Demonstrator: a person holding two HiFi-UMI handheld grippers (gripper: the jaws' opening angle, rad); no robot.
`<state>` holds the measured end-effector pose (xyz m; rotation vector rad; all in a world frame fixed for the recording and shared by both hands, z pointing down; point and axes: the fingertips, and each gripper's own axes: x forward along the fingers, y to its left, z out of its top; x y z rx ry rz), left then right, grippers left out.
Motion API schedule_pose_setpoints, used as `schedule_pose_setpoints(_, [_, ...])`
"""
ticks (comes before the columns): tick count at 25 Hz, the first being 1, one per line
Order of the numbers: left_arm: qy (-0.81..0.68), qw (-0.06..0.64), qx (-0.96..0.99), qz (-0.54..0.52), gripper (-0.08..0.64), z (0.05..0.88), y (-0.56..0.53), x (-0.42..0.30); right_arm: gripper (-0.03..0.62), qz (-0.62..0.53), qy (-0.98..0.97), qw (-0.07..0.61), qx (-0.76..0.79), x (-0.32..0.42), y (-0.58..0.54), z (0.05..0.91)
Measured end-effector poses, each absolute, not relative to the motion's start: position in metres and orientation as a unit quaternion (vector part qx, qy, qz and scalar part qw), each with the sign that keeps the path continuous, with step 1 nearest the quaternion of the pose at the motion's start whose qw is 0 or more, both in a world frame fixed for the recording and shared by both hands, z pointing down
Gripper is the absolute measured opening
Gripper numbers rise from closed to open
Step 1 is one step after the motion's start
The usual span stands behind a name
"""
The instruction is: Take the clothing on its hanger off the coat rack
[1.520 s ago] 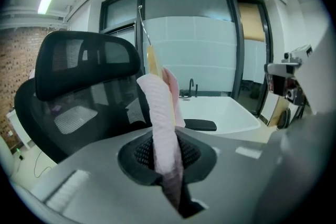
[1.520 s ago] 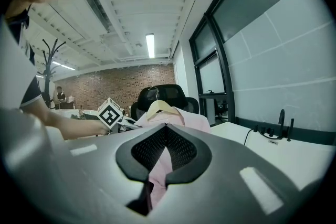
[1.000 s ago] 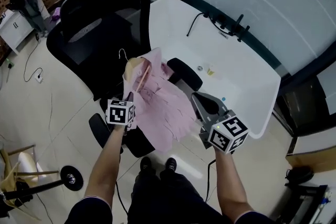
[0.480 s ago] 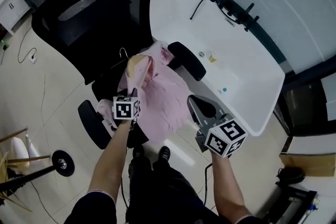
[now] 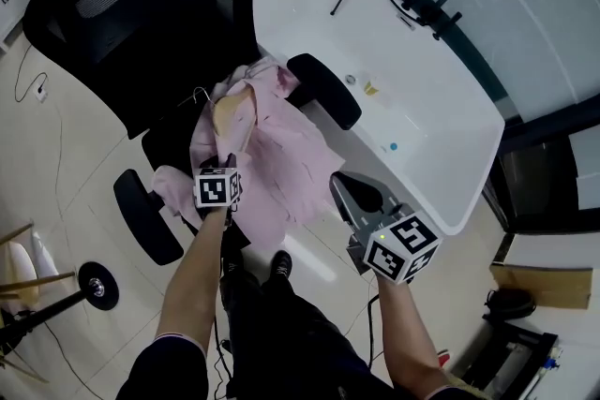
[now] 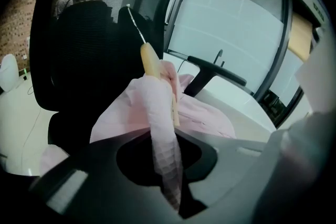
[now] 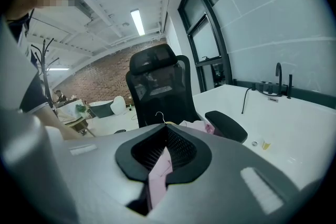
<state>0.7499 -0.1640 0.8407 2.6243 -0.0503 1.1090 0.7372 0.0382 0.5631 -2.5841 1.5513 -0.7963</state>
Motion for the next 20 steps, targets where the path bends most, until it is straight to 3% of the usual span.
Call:
schedule_pose_setpoints(2, [-0.02, 0.139, 0.906, 0.4, 0.063, 0.849, -0.165, 0.748, 0.002, -0.257, 0.495, 0.012, -0.83, 0.738, 0.043, 0.566])
schedule_pose_setpoints(4, [-0.029, 0.124, 0.901, 0.416, 0.166, 0.855, -0.169, 0.743, 0.002, -0.257, 0.493, 0.014, -0.831, 0.737, 0.044, 0.567])
schedule_pose_setpoints(6, [-0.044, 0.104, 0.894, 0.433, 0.2, 0.856, -0.177, 0.735, 0.002, -0.258, 0.492, 0.016, -0.831, 0.737, 0.043, 0.566])
schedule_pose_setpoints(12, [-0.034, 0.092, 0.91, 0.403, 0.201, 0.81, -0.183, 0.733, 0.002, -0.246, 0.497, 0.031, -0.832, 0.737, 0.034, 0.553])
schedule_pose_setpoints(20, [0.055, 0.108, 0.95, 0.289, 0.165, 0.664, -0.154, 0.711, 0.002, -0.21, 0.507, 0.046, -0.834, 0.727, 0.016, 0.51])
